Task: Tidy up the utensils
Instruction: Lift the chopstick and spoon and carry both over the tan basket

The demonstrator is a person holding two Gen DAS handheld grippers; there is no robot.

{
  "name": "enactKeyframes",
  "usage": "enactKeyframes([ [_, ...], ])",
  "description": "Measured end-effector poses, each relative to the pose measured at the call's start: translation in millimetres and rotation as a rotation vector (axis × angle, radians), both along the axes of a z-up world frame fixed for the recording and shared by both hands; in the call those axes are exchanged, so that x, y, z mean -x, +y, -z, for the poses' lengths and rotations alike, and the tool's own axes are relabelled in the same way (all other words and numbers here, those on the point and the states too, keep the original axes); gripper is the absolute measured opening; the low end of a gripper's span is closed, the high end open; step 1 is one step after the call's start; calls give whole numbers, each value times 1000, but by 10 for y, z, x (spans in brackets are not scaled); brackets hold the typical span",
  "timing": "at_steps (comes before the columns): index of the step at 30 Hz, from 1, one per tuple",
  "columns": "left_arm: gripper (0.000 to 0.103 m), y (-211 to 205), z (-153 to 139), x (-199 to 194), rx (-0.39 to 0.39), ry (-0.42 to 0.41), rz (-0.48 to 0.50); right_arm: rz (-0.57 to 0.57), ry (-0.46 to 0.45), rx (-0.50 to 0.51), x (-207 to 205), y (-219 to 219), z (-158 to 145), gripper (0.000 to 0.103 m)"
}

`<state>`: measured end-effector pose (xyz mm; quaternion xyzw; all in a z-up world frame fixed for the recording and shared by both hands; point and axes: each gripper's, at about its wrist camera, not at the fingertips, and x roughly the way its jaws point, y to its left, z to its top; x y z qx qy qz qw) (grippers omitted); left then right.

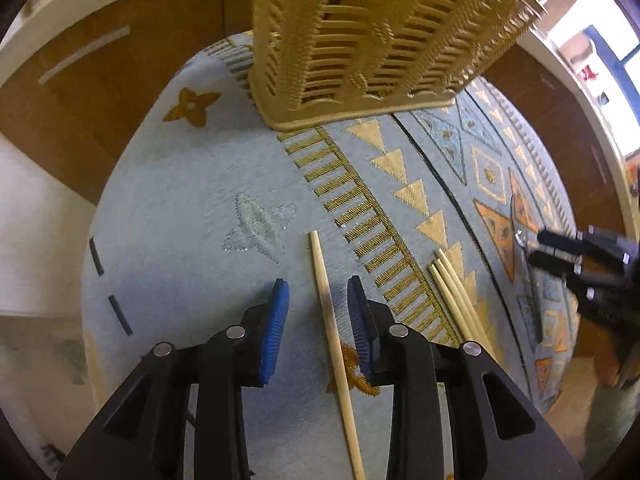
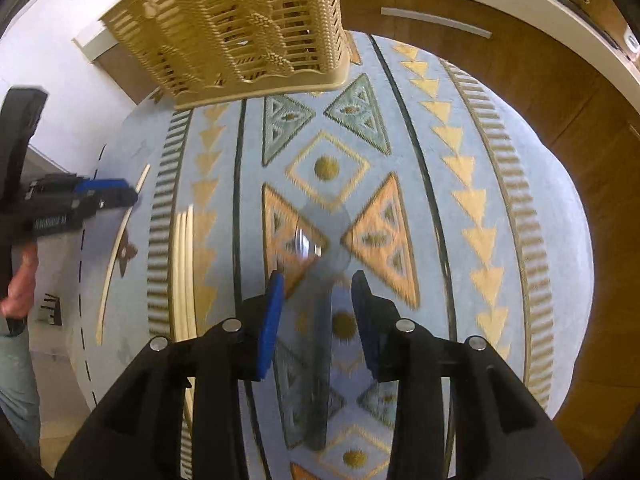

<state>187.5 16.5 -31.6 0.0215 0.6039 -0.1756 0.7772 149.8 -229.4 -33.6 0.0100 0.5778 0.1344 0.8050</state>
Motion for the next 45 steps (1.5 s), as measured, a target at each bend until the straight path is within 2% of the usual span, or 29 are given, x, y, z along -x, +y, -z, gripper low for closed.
enactKeyframes([
  [8, 28, -46, -17, -17, -36, 11, 43, -17, 24, 56, -262, 169, 87, 38],
  [17, 28, -256, 0, 61, -131, -15, 88, -32, 43, 78, -284, 267, 86, 38],
  [18, 26, -261, 0, 56, -136, -15, 87, -28, 43, 75, -272, 256, 102, 37],
  [19, 15, -264, -3, 57, -157, -21, 79, -27, 40, 79, -268, 227, 91, 29],
  [21, 7, -263, 2, 70, -190, -41, 69, -37, 34, 77, -272, 193, 85, 29],
  [24, 4, -196, -5, 79, -146, -49, 36, -50, -1, 82, -188, 144, 37, 29],
  [27, 3, -61, -68, 145, -37, -82, -1, -56, -69, 77, -37, 99, -107, 29],
  [33, 3, 175, -591, 425, 142, -298, -90, -83, -273, -6, 328, 42, -561, 29],
  [37, 3, 244, -1050, 654, 248, -488, -135, -79, -449, -66, 608, 33, -831, 29],
  [39, 3, 127, -1191, 681, 268, -563, -156, -74, -510, -93, 655, 25, -951, 29],
  [43, 3, 81, -1642, 756, 285, -768, -208, -67, -619, -146, 609, 46, -1275, 29],
  [45, 3, 69, -1815, 765, 297, -835, -218, -64, -661, -170, 564, 45, -1407, 29],
])
